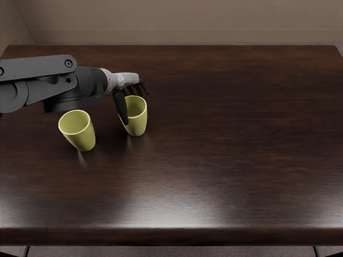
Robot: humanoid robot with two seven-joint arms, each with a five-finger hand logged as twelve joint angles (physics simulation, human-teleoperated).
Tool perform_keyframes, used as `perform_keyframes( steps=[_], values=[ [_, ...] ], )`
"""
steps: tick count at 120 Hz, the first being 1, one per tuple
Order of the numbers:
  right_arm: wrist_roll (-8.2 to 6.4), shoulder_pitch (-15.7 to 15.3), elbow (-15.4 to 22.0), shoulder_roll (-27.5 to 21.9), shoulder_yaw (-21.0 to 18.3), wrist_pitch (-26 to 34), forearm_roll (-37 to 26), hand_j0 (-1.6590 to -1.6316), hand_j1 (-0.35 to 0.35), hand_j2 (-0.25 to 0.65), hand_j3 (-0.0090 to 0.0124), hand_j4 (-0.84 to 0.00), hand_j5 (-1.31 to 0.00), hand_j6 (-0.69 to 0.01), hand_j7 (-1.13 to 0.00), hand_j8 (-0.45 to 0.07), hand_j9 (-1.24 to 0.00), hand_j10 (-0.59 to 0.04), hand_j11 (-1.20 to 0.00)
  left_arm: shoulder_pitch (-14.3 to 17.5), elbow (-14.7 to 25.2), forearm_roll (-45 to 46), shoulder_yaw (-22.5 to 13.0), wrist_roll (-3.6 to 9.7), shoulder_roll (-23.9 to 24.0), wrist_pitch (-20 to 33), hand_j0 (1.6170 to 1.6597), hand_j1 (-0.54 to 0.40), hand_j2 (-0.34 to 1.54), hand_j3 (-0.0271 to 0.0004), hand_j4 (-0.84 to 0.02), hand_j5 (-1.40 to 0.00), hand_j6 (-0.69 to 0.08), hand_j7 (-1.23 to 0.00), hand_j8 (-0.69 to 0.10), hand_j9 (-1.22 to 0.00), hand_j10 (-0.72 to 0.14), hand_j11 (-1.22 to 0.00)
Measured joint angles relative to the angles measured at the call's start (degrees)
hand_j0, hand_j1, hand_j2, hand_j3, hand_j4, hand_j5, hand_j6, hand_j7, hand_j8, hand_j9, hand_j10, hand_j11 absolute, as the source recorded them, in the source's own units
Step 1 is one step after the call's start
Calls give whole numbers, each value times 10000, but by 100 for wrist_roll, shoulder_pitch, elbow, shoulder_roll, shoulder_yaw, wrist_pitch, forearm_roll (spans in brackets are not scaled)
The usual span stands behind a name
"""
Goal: Pick up cup and place in cup with left hand
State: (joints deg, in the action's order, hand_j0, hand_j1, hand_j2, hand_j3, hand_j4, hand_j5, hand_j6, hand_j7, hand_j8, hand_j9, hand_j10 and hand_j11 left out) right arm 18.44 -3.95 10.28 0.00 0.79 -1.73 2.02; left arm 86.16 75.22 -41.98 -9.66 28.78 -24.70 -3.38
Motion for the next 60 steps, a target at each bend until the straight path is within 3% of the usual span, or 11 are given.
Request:
perform_keyframes(
  steps=[60],
  values=[
    [1,0,0,0,-1,0,0,-16581,-3490,0,0,-1,0,-1,0,-1,0,0,0,-90,-1,2,-61,-1,45,197,16576,-1068,1015,0,-3959,-5187,-3833,-5179,-3766,-5177,-3963,-5175]
  ],
)
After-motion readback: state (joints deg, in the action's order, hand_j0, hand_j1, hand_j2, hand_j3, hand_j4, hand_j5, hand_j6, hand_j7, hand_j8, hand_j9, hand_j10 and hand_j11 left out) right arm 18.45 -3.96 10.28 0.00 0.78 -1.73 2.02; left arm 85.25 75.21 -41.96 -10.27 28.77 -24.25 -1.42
